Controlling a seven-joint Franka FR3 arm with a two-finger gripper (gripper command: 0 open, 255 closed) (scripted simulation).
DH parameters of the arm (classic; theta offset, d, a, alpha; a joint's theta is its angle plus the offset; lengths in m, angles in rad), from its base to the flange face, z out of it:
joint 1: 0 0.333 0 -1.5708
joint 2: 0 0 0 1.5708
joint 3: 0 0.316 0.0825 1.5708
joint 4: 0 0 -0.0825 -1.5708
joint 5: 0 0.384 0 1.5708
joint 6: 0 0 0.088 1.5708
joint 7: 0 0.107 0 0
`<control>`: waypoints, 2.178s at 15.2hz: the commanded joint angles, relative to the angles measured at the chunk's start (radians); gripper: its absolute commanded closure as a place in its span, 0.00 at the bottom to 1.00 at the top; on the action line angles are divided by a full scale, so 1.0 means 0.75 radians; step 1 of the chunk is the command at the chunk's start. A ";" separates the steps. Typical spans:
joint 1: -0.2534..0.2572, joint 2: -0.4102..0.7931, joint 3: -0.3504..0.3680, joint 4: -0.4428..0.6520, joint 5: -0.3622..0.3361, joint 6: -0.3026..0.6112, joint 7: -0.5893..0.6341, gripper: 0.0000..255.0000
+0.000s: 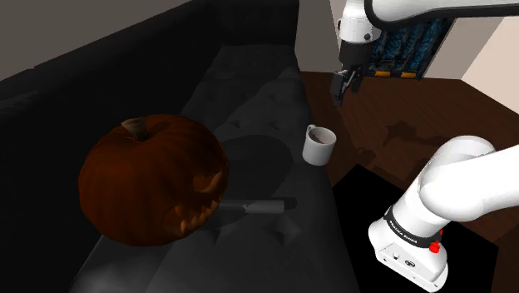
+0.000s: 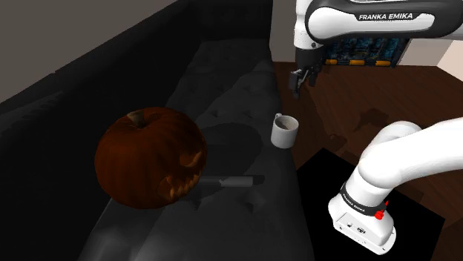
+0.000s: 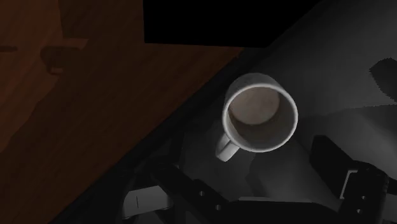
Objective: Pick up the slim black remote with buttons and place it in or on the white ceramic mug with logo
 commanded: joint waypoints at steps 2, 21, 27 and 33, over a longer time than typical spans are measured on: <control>0.018 0.023 0.011 -0.009 0.016 0.028 -0.002 0.00; 0.345 0.570 0.256 -0.002 0.273 0.531 -0.079 0.00; 0.434 0.766 0.343 0.065 0.319 0.659 -0.109 0.00; 0.494 0.915 0.407 0.118 0.333 0.757 -0.124 0.00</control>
